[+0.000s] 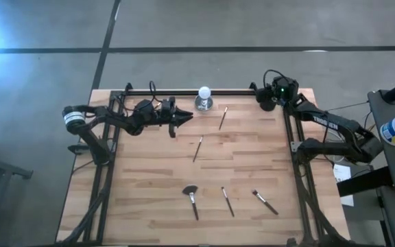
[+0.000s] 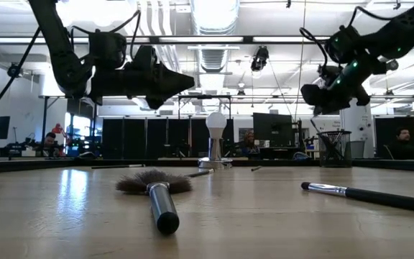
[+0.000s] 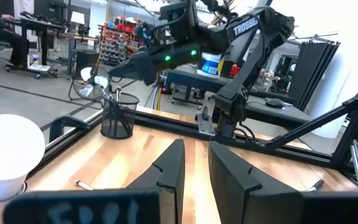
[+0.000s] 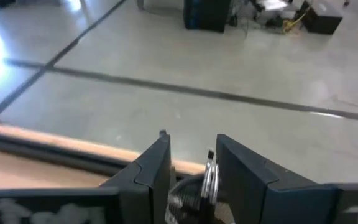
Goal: Pick & Place Makeup Supplies
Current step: Put the makeup brush into the makeup holder
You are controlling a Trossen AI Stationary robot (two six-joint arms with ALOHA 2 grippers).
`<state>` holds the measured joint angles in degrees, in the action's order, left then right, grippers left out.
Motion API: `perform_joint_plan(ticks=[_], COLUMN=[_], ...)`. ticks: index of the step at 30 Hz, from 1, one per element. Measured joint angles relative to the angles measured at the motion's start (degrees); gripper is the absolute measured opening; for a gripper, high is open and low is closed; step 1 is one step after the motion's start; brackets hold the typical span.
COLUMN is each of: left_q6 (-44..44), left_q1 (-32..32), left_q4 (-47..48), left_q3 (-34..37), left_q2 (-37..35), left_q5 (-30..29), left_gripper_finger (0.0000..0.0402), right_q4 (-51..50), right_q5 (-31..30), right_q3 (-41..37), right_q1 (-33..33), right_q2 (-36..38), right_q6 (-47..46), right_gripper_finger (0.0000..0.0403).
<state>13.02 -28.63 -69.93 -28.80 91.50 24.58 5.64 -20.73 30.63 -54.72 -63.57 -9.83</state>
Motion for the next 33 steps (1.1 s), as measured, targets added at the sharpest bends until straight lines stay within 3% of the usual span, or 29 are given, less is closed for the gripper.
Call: perform_joint_plan(ticks=[4,10,19,25,33], left_q6=[-1.01,-1.86,-4.5,-1.98,-1.58], left_q1=[-0.08,-0.1,-0.32,-0.32,-0.32], left_q4=[1.13,1.56,-0.43,-5.3,-5.55], left_q3=[0.0,0.0,0.0,-0.21,-0.24], left_q2=[0.02,0.02,4.99,8.63,9.29], left_q5=[-0.01,-0.1,-0.61,-0.57,-0.5], left_gripper_finger=[0.0064,0.0064,0.0015,0.0001,0.0], right_q4=[-3.46,-7.17,-17.44,-28.7,-48.47], right_q5=[-0.39,-3.48,-12.29,-14.32,-14.14], right_q3=[0.28,-0.48,0.4,4.45,11.9], right_q1=[3.13,12.57,32.68,45.87,63.6], right_q2=[3.06,8.52,12.06,9.87,0.94], right_q6=[1.15,0.9,-8.4,-20.56,-45.44], right_gripper_finger=[0.0095,0.0019,0.0011,0.0011,0.0011])
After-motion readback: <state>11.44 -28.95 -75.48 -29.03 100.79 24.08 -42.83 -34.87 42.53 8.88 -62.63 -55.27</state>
